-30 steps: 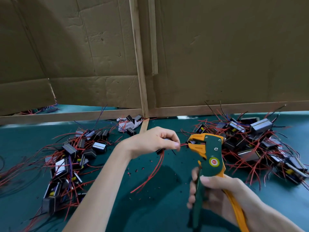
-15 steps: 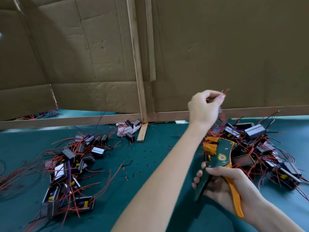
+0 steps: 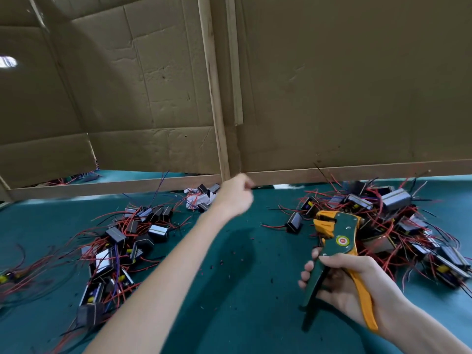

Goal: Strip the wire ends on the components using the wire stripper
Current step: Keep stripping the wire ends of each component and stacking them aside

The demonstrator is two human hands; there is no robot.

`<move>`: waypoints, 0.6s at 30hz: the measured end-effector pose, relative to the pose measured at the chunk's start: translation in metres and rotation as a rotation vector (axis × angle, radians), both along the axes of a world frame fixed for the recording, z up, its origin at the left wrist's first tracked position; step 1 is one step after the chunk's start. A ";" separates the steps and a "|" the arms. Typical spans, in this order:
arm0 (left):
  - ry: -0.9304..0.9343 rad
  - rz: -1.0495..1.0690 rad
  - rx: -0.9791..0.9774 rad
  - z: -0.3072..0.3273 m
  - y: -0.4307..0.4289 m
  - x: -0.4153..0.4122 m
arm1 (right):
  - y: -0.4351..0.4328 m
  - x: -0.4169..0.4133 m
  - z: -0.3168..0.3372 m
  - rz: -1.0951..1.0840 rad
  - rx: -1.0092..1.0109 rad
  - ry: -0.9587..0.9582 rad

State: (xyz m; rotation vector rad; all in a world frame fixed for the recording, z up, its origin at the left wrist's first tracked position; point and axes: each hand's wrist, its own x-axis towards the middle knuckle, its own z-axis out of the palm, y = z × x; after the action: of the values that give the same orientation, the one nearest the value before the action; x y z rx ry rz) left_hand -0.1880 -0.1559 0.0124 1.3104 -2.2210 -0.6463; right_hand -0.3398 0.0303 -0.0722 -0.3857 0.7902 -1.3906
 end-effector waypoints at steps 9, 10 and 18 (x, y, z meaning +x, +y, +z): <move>-0.873 0.359 0.030 -0.045 -0.051 0.138 | 0.010 0.008 0.016 0.010 0.018 0.006; -0.869 0.359 -0.002 -0.048 -0.051 0.140 | 0.010 0.008 0.017 0.008 0.024 0.011; -0.674 0.280 -0.137 -0.047 -0.048 0.135 | 0.012 0.007 0.018 -0.001 0.039 0.022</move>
State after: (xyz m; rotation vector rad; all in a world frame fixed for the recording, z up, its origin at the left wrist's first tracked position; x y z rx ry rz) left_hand -0.0525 -0.2044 -0.0346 1.9198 -2.4347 0.0766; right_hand -0.3328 0.0419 -0.0543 -0.3711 0.8342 -1.3717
